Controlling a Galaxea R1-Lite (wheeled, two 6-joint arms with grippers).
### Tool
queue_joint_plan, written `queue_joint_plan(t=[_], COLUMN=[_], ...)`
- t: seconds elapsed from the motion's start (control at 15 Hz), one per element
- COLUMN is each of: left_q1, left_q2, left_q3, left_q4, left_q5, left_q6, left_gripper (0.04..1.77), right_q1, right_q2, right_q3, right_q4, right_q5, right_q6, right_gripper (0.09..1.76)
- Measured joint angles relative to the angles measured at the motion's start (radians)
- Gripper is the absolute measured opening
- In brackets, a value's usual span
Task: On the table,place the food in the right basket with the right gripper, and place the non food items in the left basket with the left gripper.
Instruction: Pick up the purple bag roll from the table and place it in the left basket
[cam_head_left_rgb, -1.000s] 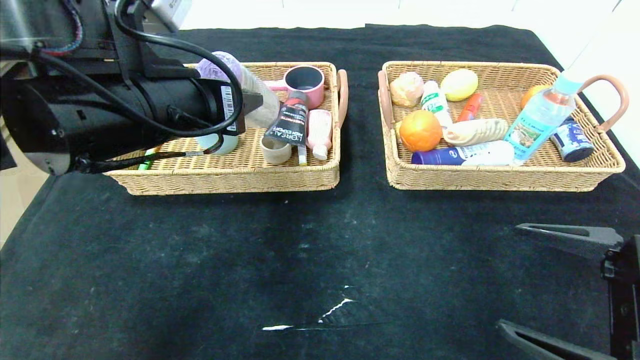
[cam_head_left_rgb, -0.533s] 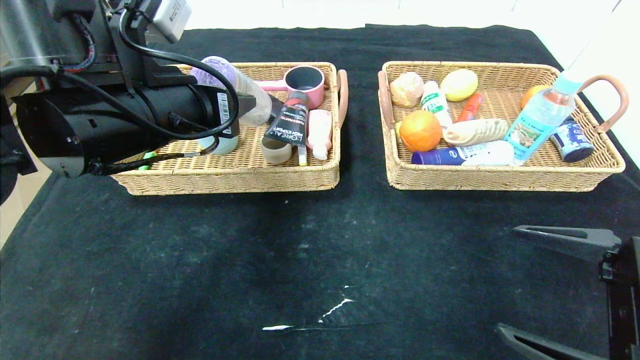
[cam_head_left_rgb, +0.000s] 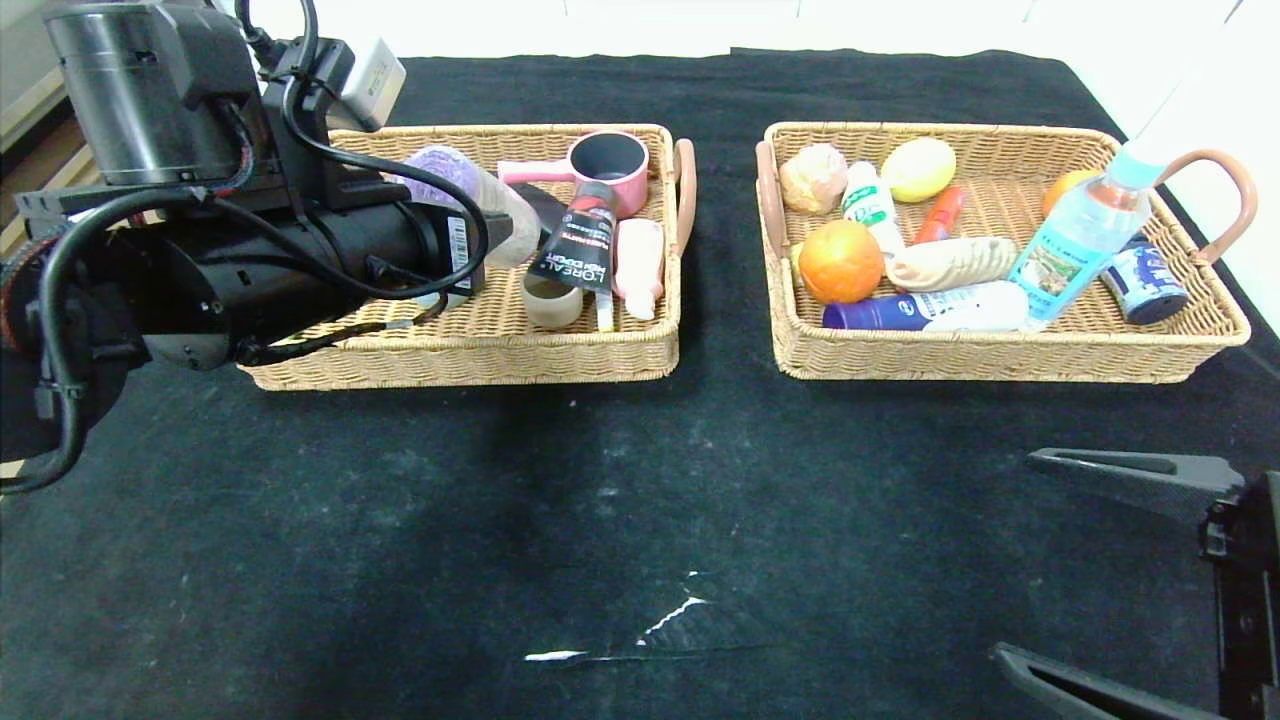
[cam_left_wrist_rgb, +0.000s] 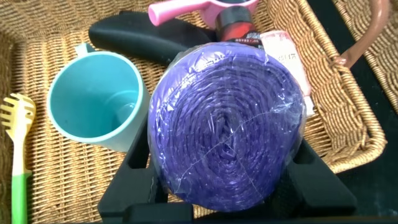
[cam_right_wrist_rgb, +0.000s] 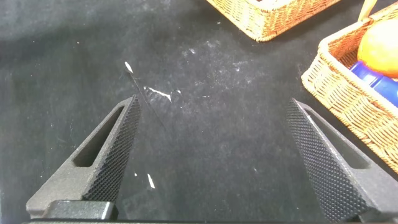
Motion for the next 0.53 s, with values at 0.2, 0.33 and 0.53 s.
queue_joint_plan(t=[0.2,0.33,0.53], left_q1=[0.0,0.0,-0.001], left_q2=[0.007,0.011,0.013], left_q3=[0.003,0.01,0.014], left_q4=[0.0,-0.003,-0.001], left_q5=[0.0,0.001,0.002], left_q6=[0.0,-0.003,-0.001], left_gripper=[1.06,1.21,1.37], right_q1=[-0.001,-0.003,-0.007], right_q2=[0.0,-0.002,-0.003], right_q3=[-0.001,-0.004,-0.007], right_q4=[-0.001,-0.002,-0.003], right_q5=[-0.004,-0.014,-0.014], right_q6=[0.001,0.001,0.001], right_gripper=[1.71,1.71,1.71])
